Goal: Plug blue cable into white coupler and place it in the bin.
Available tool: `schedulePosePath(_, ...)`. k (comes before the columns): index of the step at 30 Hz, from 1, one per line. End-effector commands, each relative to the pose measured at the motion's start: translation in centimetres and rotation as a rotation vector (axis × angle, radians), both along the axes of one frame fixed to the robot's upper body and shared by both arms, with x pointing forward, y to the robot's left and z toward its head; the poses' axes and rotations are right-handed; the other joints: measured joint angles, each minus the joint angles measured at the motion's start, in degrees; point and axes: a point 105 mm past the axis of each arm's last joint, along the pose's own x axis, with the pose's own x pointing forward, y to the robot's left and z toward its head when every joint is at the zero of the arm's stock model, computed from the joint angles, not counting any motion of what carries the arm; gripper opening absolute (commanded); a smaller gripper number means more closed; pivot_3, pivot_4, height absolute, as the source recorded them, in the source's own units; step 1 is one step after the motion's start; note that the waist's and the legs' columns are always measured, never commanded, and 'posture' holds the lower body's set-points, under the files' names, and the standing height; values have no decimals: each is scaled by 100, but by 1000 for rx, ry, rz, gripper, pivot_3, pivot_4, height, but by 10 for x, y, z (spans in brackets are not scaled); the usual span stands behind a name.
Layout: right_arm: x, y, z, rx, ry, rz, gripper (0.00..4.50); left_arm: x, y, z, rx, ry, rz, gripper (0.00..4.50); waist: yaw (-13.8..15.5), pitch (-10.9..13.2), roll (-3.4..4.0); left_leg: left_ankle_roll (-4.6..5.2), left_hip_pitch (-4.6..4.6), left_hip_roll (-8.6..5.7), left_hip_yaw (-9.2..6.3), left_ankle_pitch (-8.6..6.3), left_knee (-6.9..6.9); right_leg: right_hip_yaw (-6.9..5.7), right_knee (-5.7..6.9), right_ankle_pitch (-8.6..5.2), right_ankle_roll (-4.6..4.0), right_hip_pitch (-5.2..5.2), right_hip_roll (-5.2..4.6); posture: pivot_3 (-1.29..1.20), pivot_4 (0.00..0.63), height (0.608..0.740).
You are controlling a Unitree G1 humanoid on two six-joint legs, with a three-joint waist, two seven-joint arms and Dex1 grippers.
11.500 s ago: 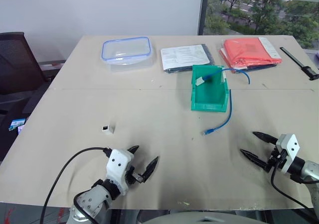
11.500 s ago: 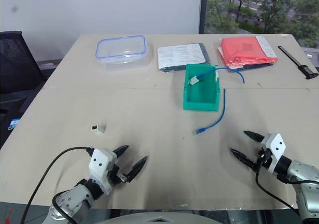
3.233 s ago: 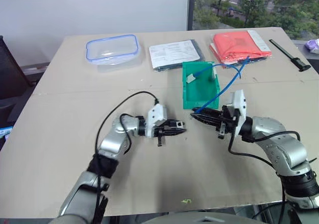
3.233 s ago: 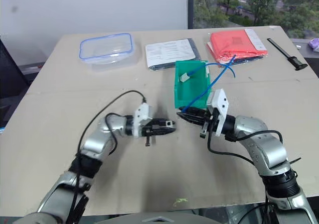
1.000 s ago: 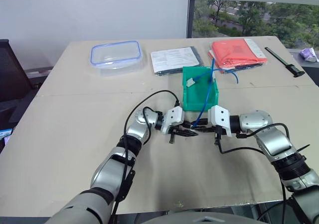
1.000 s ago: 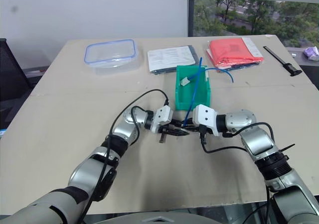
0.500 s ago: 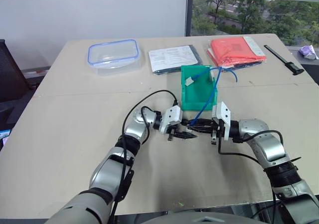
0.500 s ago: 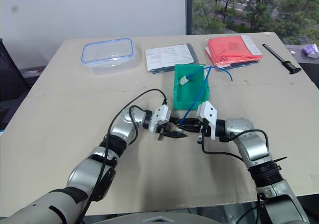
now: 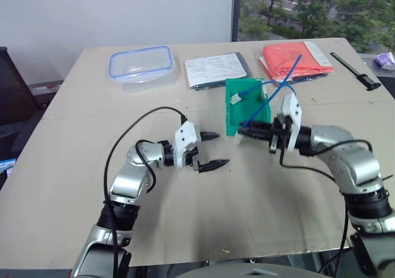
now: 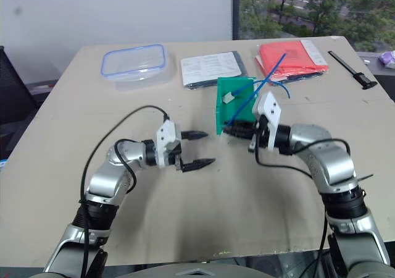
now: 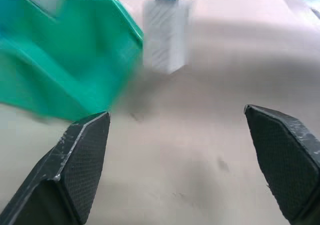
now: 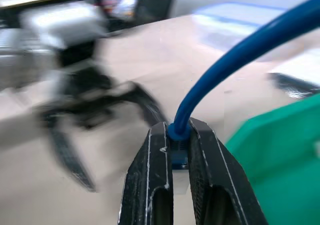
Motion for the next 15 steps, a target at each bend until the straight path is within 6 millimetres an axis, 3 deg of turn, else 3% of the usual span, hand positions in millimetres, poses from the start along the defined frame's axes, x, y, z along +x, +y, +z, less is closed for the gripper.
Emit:
schedulePosePath(1, 30, -10, 19, 5, 18, -109, 0, 4, 6, 52, -102, -34, 164, 4401, 23, 6, -2, -2, 0, -1, -3, 1, 0, -3, 0, 2, -2, 0, 1, 0, 150, 740)
schedulePosePath(6, 74, -16, 14, -33, 125, -244, 0, 9, 10, 66, -88, 14, 288, 4401, -15, 8, -4, -30, 2, -4, 3, 18, -7, -3, -3, 2, -2, 0, 6, 0, 150, 740)
schedulePosePath(9, 97, -22, 21, -22, 110, -324, 1119, 9, 9, 72, -88, 35, 322, 4500, -37, 16, -7, -31, -4, -4, 15, 18, -8, 6, -4, 2, -2, -12, 6, 0, 150, 740)
schedulePosePath(15, 115, -50, 42, 0, 14, -472, 4151, 8, 13, 70, -86, 65, 362, 4500, -32, 16, -7, -38, -72, -3, 15, 23, -3, 5, -1, 3, -2, -74, 3, 0, 150, 740)
